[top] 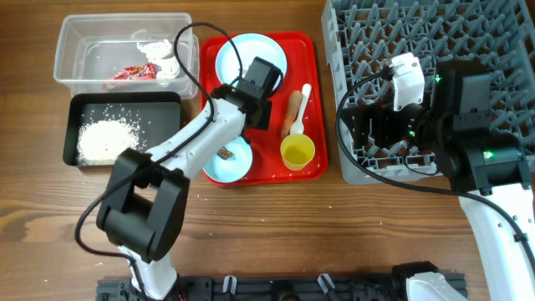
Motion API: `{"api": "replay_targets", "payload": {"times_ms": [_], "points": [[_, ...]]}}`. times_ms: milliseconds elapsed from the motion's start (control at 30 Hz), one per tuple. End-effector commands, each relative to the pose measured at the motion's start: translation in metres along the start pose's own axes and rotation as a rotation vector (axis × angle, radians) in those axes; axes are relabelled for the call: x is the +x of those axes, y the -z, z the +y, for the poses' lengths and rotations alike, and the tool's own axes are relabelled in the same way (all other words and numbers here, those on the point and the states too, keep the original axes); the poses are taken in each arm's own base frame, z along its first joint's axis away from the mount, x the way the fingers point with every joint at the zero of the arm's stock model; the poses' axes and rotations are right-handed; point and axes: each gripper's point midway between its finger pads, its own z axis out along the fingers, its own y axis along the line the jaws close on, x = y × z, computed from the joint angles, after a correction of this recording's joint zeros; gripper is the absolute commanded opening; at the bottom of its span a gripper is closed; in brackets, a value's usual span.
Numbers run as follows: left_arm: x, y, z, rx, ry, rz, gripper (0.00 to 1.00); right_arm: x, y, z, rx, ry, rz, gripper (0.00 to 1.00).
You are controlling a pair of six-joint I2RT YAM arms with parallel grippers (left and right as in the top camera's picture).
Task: Sort waste into correct bins and load items into the dishwasher rack
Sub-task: 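Return the green bowl to the red tray and release, then grasp the rim of the blue bowl with left gripper, then tip the blue bowl over the black tray to dump the scrap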
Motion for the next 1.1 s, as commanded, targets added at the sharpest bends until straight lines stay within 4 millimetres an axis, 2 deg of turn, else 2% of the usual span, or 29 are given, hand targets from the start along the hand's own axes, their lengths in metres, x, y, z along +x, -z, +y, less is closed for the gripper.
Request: {"api": "replay_targets", "payload": {"times_ms": [0, 67, 133, 233, 433, 467, 533, 567, 600, 667, 733, 800, 833, 867, 967, 1067], "points": [[-0.019, 0.057, -0.021, 0.135, 0.071, -0.058, 0.54, -0.006, 0.002, 0.001, -0.002, 0.004, -0.010, 1.00], [0.004, 0.058, -0.024, 0.122, 0.160, 0.031, 0.50, -0.005, 0.001, 0.001, -0.002, 0.002, -0.009, 1.00], [0.030, 0.050, -0.027, 0.085, 0.229, 0.126, 0.49, -0.003, 0.000, 0.001, -0.003, 0.000, -0.004, 1.00], [0.062, 0.033, -0.029, 0.046, 0.235, 0.206, 0.49, -0.002, -0.002, 0.000, -0.003, -0.006, 0.008, 1.00], [0.096, 0.012, -0.022, 0.003, 0.231, 0.278, 0.43, 0.002, -0.009, -0.002, -0.005, -0.017, 0.032, 1.00], [0.101, 0.008, -0.021, -0.001, 0.229, 0.286, 0.40, 0.003, -0.010, -0.003, -0.006, -0.020, 0.039, 1.00], [0.111, 0.000, -0.020, -0.009, 0.226, 0.300, 0.22, 0.004, -0.014, -0.004, -0.007, -0.024, 0.050, 0.99], [0.112, 0.000, -0.020, -0.010, 0.225, 0.303, 0.08, 0.005, -0.015, -0.004, -0.007, -0.025, 0.052, 1.00], [0.112, 0.000, -0.020, -0.010, 0.225, 0.303, 0.04, 0.005, -0.015, -0.005, -0.007, -0.026, 0.054, 1.00], [0.111, 0.002, -0.024, 0.016, 0.230, 0.308, 0.04, 0.005, -0.015, -0.005, -0.007, -0.026, 0.054, 0.99], [0.106, 0.012, -0.039, 0.102, 0.246, 0.331, 0.04, 0.005, -0.015, -0.005, -0.007, -0.025, 0.053, 1.00], [0.090, 0.035, -0.054, 0.214, 0.270, 0.344, 0.04, 0.005, -0.015, -0.005, -0.006, -0.025, 0.053, 1.00], [0.075, 0.053, -0.059, 0.267, 0.282, 0.334, 0.04, 0.005, -0.015, -0.005, -0.006, -0.025, 0.053, 1.00], [0.059, 0.073, -0.057, 0.299, 0.286, 0.309, 0.04, 0.005, -0.015, -0.005, -0.006, -0.025, 0.053, 1.00], [0.030, 0.106, -0.042, 0.333, 0.290, 0.232, 0.04, 0.004, -0.015, -0.005, -0.006, -0.024, 0.049, 1.00], [0.012, 0.123, -0.013, 0.381, 0.356, 0.184, 0.04, 0.002, -0.015, -0.005, -0.005, -0.021, 0.043, 1.00]]}}
